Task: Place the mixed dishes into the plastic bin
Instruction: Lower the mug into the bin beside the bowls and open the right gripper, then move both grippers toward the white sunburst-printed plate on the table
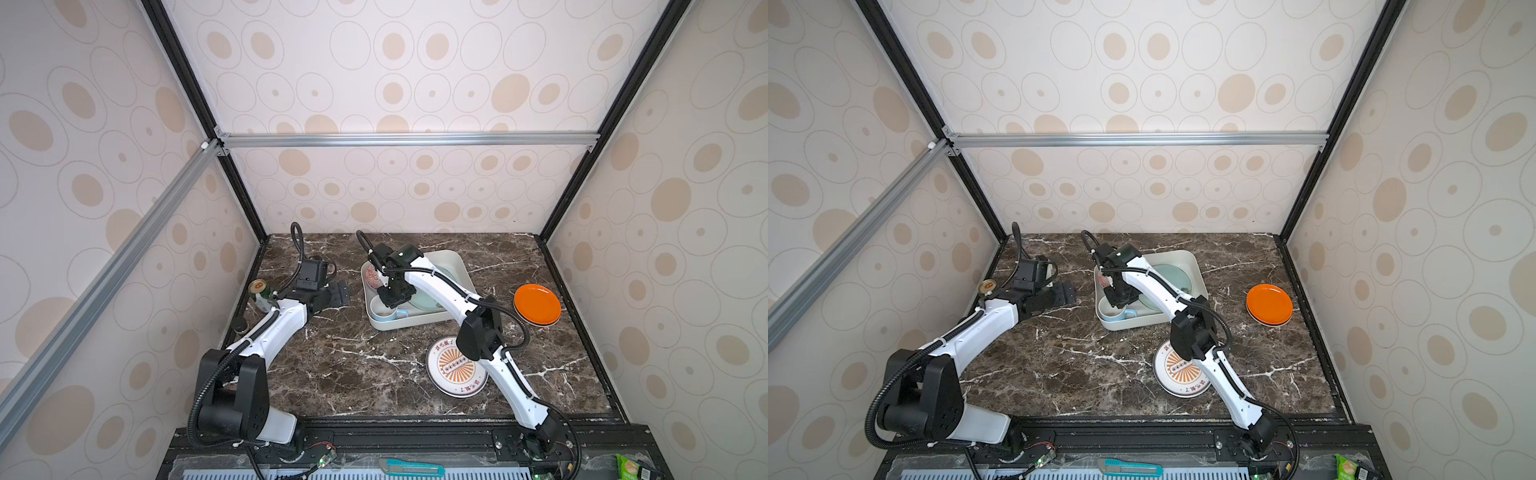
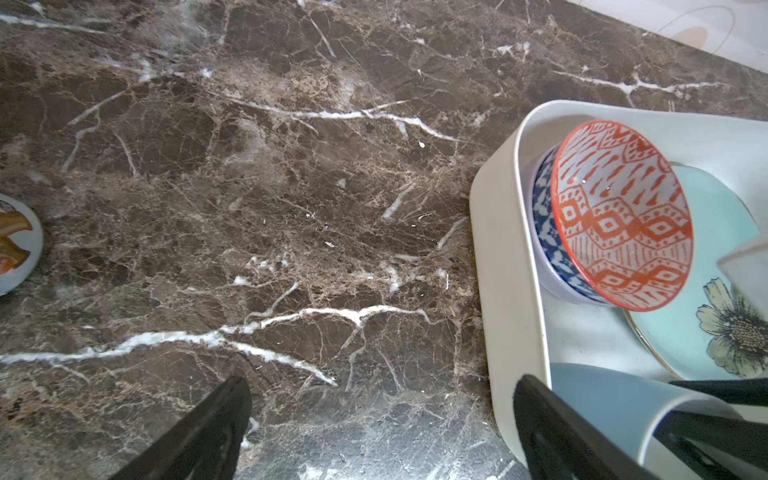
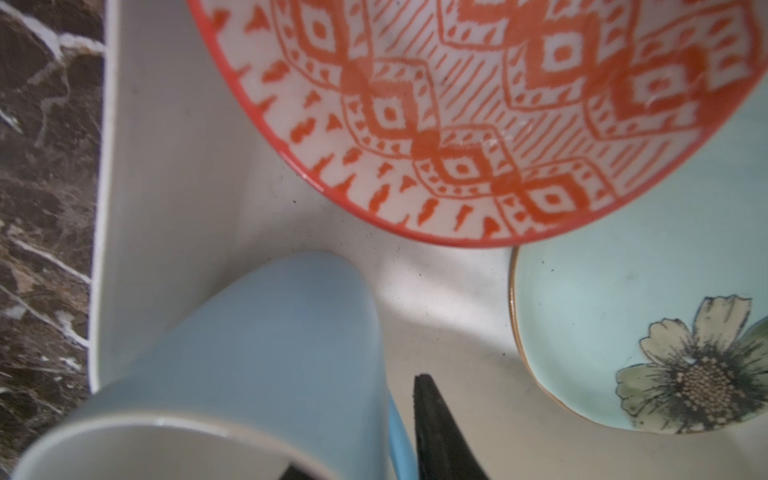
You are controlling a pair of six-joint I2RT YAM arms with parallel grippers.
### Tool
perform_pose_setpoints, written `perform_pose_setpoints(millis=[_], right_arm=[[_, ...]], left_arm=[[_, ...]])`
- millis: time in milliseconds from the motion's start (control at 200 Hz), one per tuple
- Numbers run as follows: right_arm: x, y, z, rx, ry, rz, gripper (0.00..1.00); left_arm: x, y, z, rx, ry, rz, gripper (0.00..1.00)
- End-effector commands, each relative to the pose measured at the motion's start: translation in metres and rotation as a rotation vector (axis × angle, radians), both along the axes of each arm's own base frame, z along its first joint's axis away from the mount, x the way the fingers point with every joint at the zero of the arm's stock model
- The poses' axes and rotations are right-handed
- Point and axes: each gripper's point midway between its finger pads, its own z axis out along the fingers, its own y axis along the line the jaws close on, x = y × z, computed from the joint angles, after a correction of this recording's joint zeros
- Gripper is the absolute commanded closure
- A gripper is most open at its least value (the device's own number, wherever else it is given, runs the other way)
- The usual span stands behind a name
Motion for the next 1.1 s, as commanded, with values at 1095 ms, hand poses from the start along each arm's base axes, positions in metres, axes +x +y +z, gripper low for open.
perform_pose_setpoints(millis=[1095], right_arm=[[-0.131, -0.224, 0.042, 0.172, -0.156, -0.461, 0.44]], left_arm=[[-0.172, -0.198, 0.056, -0.275, -0.076, -0.478, 0.08]])
